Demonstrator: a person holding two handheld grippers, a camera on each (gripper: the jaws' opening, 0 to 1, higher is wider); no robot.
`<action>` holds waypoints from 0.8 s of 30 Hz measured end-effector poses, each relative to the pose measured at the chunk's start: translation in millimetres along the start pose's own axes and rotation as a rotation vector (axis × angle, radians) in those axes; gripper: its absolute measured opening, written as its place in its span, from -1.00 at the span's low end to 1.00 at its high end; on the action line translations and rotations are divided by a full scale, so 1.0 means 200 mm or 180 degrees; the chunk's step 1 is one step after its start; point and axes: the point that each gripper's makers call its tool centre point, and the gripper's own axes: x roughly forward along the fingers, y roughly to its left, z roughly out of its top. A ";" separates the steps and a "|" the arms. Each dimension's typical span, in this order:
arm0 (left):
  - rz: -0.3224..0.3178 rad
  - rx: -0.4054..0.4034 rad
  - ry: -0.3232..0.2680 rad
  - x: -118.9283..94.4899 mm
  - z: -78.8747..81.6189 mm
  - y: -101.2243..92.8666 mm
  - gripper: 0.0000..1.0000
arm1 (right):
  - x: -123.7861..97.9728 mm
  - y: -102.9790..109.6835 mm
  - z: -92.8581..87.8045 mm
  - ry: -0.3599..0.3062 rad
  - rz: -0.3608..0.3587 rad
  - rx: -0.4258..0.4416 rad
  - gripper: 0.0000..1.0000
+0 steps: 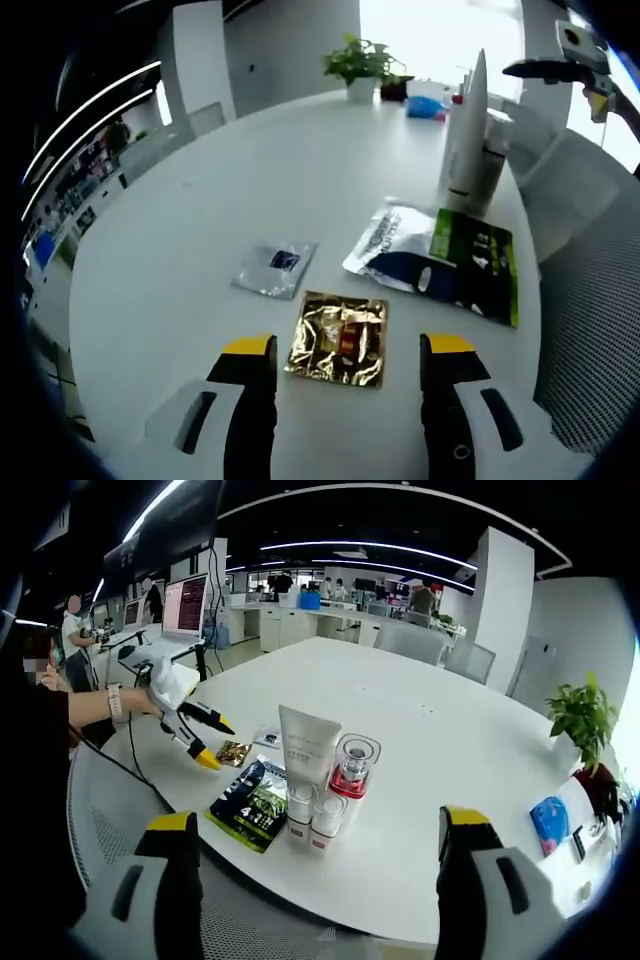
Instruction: Arrange the skincare products in the storage area until every visible bottle or jar stands upright without overlapping.
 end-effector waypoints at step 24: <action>-0.0258 0.0012 0.0024 0.04 -0.02 0.02 -0.25 | 0.05 -0.02 0.02 -0.0052 0.0102 0.0103 0.99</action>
